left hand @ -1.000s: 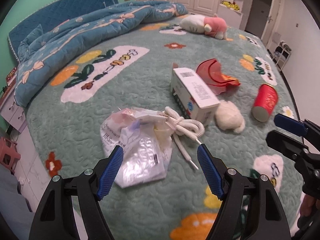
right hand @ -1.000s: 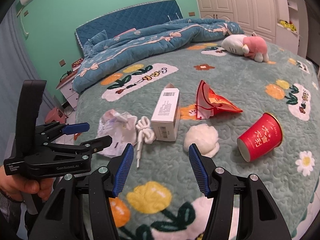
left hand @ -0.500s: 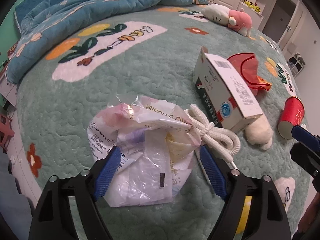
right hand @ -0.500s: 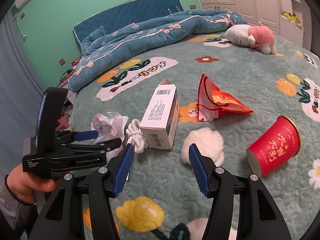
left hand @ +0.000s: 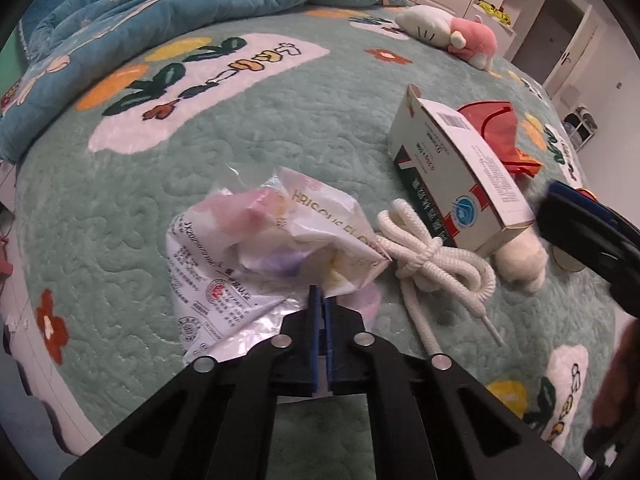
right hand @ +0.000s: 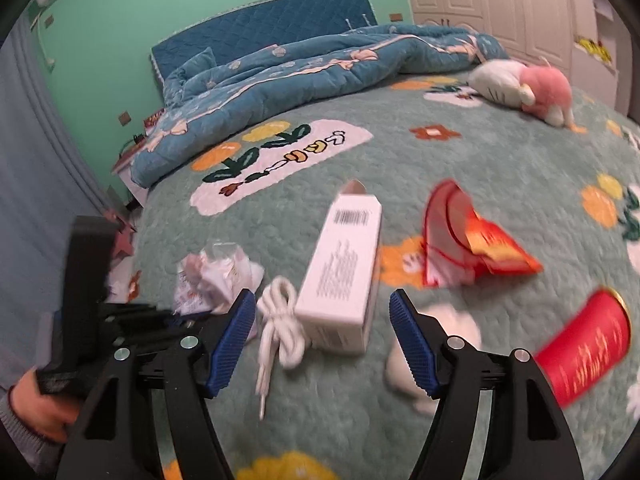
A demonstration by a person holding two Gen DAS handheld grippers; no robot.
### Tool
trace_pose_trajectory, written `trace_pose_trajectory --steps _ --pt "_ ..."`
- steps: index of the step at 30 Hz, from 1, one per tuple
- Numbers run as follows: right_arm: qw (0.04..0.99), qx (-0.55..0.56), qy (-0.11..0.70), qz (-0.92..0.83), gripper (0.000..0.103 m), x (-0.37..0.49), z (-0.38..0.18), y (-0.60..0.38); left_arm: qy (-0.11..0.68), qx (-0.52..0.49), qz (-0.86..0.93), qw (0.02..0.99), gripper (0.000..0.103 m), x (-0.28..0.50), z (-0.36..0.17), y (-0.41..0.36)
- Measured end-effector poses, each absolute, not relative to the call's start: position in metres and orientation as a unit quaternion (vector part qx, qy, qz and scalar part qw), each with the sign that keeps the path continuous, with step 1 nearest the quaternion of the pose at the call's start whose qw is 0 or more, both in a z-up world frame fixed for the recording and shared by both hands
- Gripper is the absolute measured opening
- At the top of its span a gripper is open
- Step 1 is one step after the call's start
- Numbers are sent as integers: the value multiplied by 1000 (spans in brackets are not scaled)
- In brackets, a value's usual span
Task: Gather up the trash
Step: 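Close the left tool on the clear plastic bag while the right tool grasps the white medicine box, then carry the bag and box in both tools over the orange bin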
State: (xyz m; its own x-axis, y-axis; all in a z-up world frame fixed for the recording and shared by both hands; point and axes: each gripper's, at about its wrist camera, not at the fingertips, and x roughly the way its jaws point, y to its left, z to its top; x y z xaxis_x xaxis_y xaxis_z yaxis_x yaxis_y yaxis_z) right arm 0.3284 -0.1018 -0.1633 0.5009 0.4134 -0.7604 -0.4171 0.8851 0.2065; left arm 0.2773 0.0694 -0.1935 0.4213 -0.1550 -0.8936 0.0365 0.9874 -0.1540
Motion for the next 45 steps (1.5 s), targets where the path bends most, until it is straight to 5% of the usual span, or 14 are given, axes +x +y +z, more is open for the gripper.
trace_pose_trajectory --steps 9,11,14,45 --pt "853 -6 471 226 65 351 -189 -94 529 -86 -66 841 3 280 -191 81" --pt "851 3 476 223 48 352 -194 -96 528 -87 -65 842 3 281 -192 81" --pt "854 3 471 222 46 352 -195 -98 527 -86 -65 843 3 283 -193 80" --pt "905 51 353 230 42 204 -70 -181 442 -9 -107 891 3 193 -82 13"
